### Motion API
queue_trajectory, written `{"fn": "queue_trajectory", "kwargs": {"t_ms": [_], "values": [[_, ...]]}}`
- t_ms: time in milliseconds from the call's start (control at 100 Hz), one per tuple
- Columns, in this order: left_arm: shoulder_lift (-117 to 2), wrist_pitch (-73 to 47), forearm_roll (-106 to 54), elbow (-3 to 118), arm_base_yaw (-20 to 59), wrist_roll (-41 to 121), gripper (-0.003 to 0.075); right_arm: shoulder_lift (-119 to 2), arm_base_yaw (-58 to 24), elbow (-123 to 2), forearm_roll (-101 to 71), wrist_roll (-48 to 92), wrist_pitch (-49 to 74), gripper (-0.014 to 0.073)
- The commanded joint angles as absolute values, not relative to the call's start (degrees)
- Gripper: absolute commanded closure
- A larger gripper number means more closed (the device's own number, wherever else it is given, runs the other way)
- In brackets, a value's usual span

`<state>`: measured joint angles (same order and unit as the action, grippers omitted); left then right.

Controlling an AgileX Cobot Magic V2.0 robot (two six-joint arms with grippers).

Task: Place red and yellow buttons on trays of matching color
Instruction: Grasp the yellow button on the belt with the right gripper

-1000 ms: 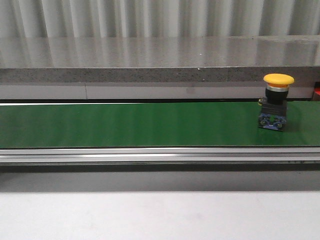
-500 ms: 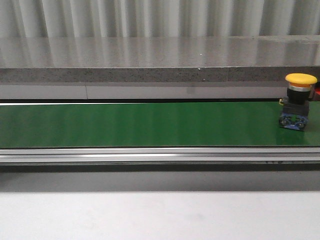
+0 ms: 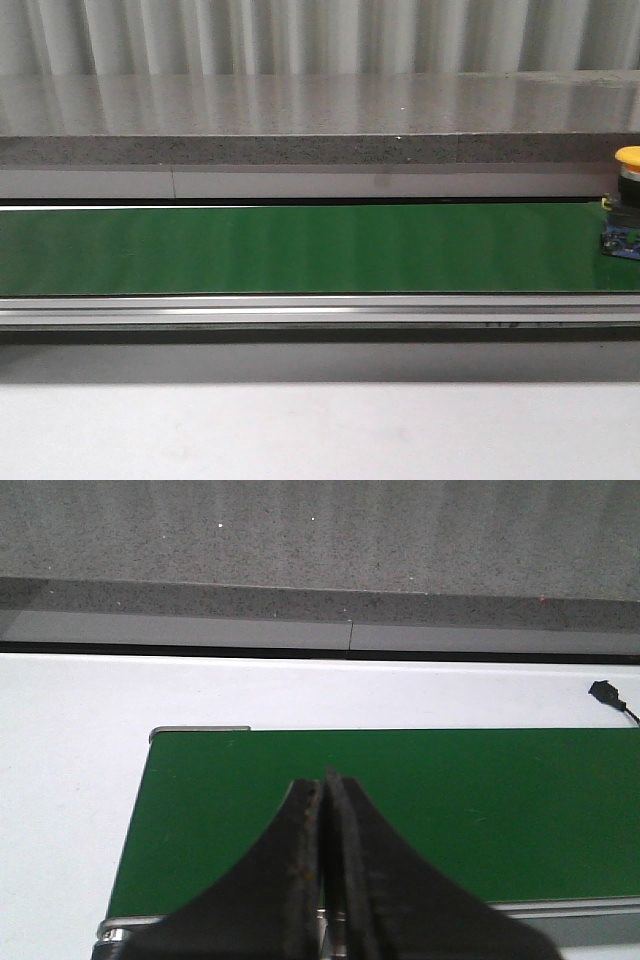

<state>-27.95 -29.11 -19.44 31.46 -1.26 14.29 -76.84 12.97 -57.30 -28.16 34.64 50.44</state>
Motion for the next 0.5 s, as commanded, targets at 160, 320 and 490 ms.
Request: {"fn": "queue_trajectory", "kwargs": {"t_ms": [160, 320, 490], "values": [[-28.11, -24.88, -20.81, 33.0, -0.81, 14.49, 0.074, -79.3, 12.83, -58.69, -28.99, 35.3, 47.09, 0.0083], [-28.11, -24.88, -20.81, 33.0, -0.81, 14.49, 0.074, -80.47, 12.42, -58.69, -28.99, 35.38, 44.39, 0.0083], [-28.11, -24.88, -20.81, 33.0, -0.81, 14.49, 0.074, -82.22, 12.24, -58.69, -28.99, 35.44, 41.03, 0.0083]]}}
